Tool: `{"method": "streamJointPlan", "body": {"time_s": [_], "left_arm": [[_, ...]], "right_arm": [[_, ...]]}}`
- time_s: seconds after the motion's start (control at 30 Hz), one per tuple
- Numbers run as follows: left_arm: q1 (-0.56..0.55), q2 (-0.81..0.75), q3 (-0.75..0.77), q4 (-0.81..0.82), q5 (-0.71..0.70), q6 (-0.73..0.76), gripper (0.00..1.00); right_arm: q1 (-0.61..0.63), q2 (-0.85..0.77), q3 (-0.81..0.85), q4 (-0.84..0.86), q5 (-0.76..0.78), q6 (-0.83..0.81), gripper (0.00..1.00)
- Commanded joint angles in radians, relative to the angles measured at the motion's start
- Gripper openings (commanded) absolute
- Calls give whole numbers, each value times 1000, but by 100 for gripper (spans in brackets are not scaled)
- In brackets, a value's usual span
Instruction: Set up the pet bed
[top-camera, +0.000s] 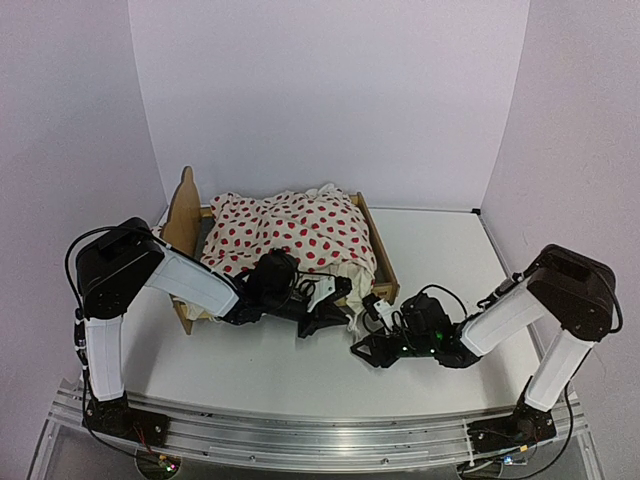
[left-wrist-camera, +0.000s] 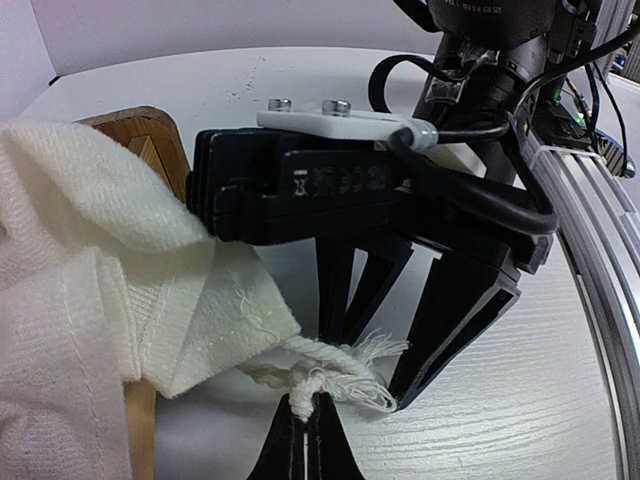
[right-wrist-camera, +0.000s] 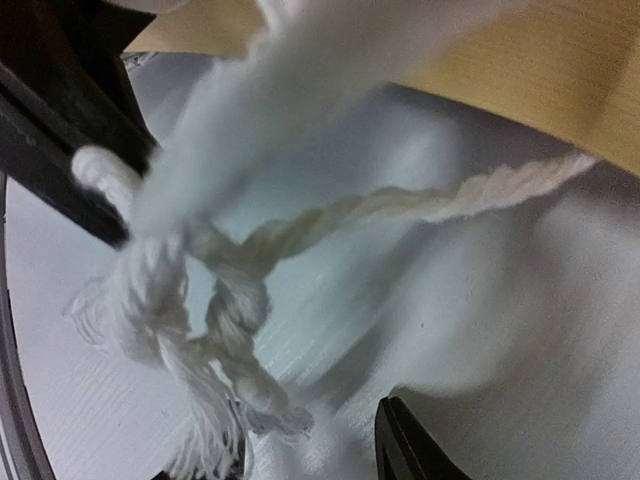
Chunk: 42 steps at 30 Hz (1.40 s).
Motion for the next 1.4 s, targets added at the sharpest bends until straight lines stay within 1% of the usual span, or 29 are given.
{"method": "streamJointPlan", "body": {"time_s": [0.0,0.1,0.17,0.2,0.3,0.33,0.37,0.43,0.5,0.63,0.73,0.8,0.9,0.93,1.0,1.17,1.23,1.37], "left_arm": [[14,-54,0,57,-36,-1,0],[14,-55,-2,58,-35,-1,0],[14,-55,-2,58,-34,-2,0],[14,-55,-3,59,-35,-1,0],[15,-59,-3,59,-48,0,0],[15,-64,-3,57,-60,1,0],[15,-69,-5,55,-72,6,0],[18,-89,-6,46,-100,19,0],[23,-115,-11,31,-115,35,0],[33,-162,-24,-5,-132,80,0],[34,-171,-32,-32,-168,109,0],[35,-178,-47,-53,-173,148,0],[32,-172,-89,-97,-123,264,0],[31,-159,-98,-113,-126,277,0],[30,-132,-96,-136,-148,256,0],[30,-102,-101,-104,-179,232,0],[29,-82,-95,-113,-188,252,0],[19,-57,-106,-123,-210,309,0]], "right_arm": [[0,46,34,115,16,27,45],[-1,58,38,140,4,36,45],[-1,60,36,147,0,44,42],[-3,60,35,151,1,49,37],[-18,50,18,153,14,90,11],[-36,40,1,152,24,118,5],[-54,20,-16,148,40,159,1],[-111,-37,-58,102,82,225,0],[-168,-114,-74,-2,118,222,0],[-254,-254,-20,-290,182,119,0],[-313,-299,29,-433,192,57,0],[-355,-322,53,-496,182,43,0],[-393,-351,105,-564,172,23,0],[-397,-357,125,-581,170,12,0],[-398,-362,194,-635,153,-8,0],[-398,-360,353,-738,60,-74,0],[-398,-346,413,-769,33,-97,0],[-398,-299,531,-839,33,-133,0]]}}
